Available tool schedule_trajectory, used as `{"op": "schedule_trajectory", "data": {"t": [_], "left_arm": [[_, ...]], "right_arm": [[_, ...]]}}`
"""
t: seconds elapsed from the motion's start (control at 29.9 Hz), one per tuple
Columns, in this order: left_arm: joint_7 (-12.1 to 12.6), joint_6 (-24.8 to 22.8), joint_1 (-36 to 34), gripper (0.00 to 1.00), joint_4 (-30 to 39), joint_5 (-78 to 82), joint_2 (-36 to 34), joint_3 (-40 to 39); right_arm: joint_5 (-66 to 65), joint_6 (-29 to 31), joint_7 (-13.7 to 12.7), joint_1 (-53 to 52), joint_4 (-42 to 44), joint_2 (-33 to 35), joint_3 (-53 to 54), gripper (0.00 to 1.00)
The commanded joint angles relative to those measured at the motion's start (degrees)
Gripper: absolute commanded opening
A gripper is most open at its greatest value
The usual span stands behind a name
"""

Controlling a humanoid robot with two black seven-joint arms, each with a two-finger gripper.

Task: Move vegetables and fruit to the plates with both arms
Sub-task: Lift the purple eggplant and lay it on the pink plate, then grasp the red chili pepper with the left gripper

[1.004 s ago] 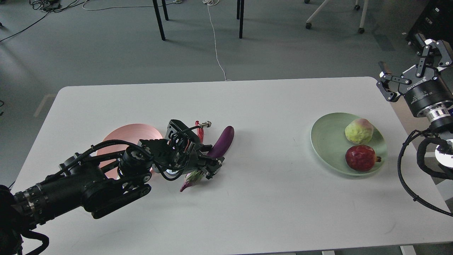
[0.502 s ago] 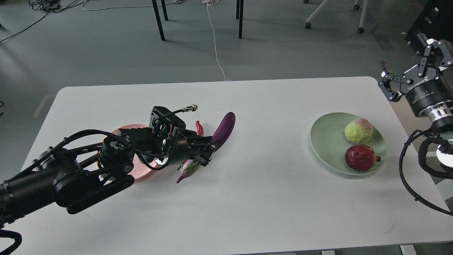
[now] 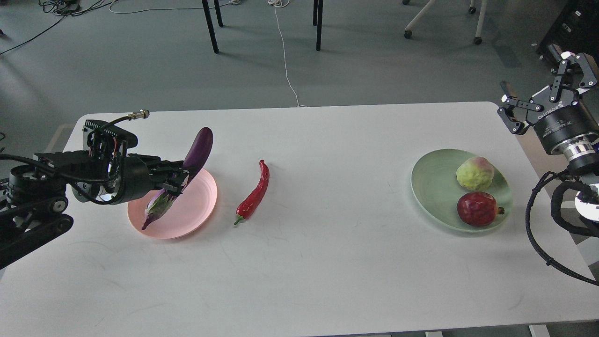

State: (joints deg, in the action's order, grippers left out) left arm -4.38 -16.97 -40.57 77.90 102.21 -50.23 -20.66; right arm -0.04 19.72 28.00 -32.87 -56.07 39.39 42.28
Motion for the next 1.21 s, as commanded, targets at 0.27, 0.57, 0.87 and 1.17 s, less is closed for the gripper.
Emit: {"op": "schedule_trajectory", "data": {"t": [0.27,0.57,0.87,1.17], "left_arm": [[0.4,0.4,3.1,0.49,-1.9,-0.5,0.4,0.4],[0.4,0.2,2.5,0.73,-1.6,-4.6,0.5,-0.3],[0.3,0.3,-6.2,0.76,-0.7,-3.8,8.9,-0.2],[0.5,0.4,-8.2,0.76,-4.3,7.3,22.2,5.9]], "right_arm": [[-0.1,0.0,0.0,-0.3,0.0,0.2,-0.4,0.98],[-0.3,0.0,0.0,-0.3,0.0,0.0,-0.4,0.98],[-0.4,0.0,0.0,-0.4,-0.2,0.5,-0.4,0.98],[-0.4,0.0,0.0,-0.1,-0.3,1.7,-0.3,0.98]]}}
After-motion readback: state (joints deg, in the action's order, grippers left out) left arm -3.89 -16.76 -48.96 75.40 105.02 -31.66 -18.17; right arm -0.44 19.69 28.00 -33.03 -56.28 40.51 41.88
